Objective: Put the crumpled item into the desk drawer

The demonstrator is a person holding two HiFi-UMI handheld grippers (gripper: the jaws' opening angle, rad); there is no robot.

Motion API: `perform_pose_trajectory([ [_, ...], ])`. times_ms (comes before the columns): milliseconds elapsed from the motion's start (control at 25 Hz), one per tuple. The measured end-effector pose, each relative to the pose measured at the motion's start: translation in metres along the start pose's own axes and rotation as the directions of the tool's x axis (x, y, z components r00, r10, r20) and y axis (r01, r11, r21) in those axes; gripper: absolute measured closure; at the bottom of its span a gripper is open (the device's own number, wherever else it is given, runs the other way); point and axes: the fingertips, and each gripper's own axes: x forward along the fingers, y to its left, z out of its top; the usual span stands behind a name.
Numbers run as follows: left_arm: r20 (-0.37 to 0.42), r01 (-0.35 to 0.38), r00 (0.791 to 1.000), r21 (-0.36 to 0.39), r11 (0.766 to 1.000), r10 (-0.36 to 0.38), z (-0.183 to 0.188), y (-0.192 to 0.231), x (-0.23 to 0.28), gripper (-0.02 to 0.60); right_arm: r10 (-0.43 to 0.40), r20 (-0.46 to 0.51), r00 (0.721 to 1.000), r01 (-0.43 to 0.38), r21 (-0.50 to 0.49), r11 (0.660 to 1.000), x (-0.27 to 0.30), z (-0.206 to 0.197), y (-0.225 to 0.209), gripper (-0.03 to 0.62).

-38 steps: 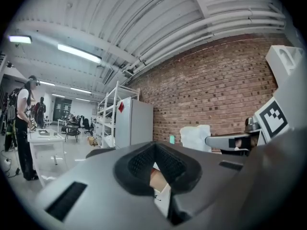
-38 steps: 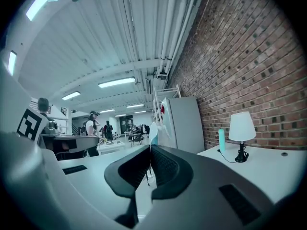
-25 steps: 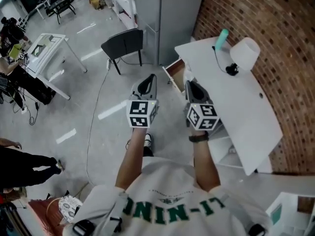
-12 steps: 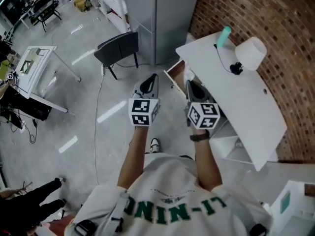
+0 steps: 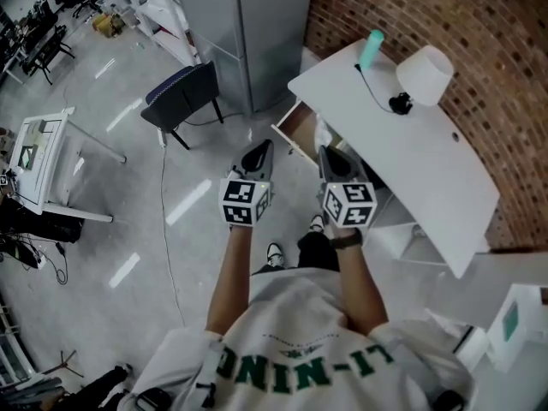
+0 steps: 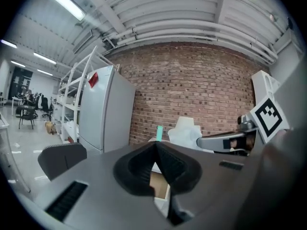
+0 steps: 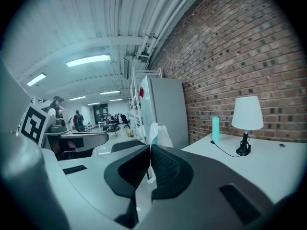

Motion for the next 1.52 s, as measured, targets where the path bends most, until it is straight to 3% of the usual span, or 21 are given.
perform_pose_trajectory([
  [320, -0.06, 0.045, 0.997, -0.007, 0.999, -0.045, -0.025, -0.003, 0.061, 0.581, -0.036, -0.084, 0.996, 0.042, 0.071, 0.997, 0.031, -0.038, -0.054, 0.589],
  [720, -0.137, 0.073, 0.987, -0.066, 0.995, -0.081, -0.067, 0.001, 0.13, 0.581, -0.018, -0.214, 0.977, 0.054, 0.164, 0.985, 0.082, -0.096, -0.094, 0.589],
  [920, -0.169, 0.097, 0.978, -0.141, 0.985, -0.12, -0.093, 0.005, 0.153, 0.581, -0.025, -0.292, 0.956, 0.075, 0.16, 0.984, 0.1, -0.132, -0.111, 0.589],
  [1280, -0.213, 0.077, 0.972, -0.087, 0.993, -0.094, -0.137, 0.017, 0.187, 0.581, -0.01, -0.4, 0.917, 0.076, 0.15, 0.986, 0.138, -0.203, -0.138, 0.589],
  [1520, -0.205, 0.092, 0.972, -0.117, 0.989, -0.115, -0.167, 0.022, 0.205, 0.581, -0.015, -0.448, 0.894, 0.067, 0.099, 0.993, 0.167, -0.247, -0.151, 0.589],
])
